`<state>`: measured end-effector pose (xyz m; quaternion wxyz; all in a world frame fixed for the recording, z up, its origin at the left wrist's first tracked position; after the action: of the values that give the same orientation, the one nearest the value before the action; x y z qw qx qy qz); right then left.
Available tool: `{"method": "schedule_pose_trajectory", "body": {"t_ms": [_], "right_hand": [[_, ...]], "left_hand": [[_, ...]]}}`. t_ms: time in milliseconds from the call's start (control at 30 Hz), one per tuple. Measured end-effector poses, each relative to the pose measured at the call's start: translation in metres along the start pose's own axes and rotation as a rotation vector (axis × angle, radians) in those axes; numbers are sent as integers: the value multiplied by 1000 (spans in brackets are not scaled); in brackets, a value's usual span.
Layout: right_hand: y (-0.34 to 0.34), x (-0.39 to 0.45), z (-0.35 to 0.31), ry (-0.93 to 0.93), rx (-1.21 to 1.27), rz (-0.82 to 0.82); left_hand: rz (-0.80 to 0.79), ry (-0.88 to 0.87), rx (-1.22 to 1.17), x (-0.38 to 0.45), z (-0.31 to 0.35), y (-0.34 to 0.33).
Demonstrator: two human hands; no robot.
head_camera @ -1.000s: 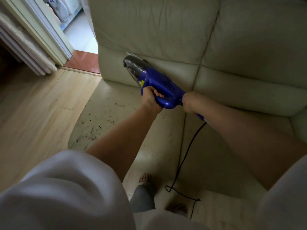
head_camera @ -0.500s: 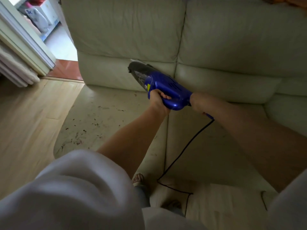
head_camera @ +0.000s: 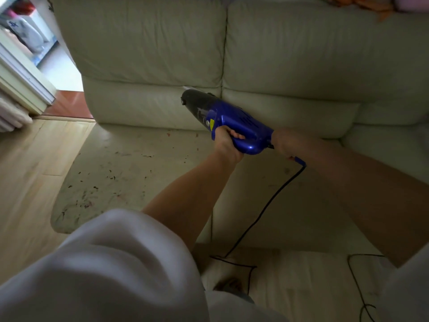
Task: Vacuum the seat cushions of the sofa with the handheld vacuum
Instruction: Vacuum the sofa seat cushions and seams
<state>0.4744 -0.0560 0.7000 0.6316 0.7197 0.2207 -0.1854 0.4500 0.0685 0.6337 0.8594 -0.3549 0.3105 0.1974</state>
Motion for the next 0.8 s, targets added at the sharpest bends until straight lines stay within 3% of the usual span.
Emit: {"method": "schedule_pose_trajectory", "body": {"t_ms": [233,800], "right_hand": [[2,2,45,-126,-26,-53],[5,-2,116,-195,104,-57]], "left_hand": [[-24,29,26,-4,-29,-30],[-53,106,96,-11,-73,-78]]}}
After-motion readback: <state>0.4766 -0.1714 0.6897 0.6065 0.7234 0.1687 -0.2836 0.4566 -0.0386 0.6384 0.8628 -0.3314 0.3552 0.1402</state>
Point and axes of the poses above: each hand's wrist, its own x-axis towards the middle knuckle, its own y-axis out of the back of the hand, z = x × y, the point moved 5 cm from there along x, towards the middle knuckle, and after that the axes turned 13 degrees about x, right-handed, at the moved point
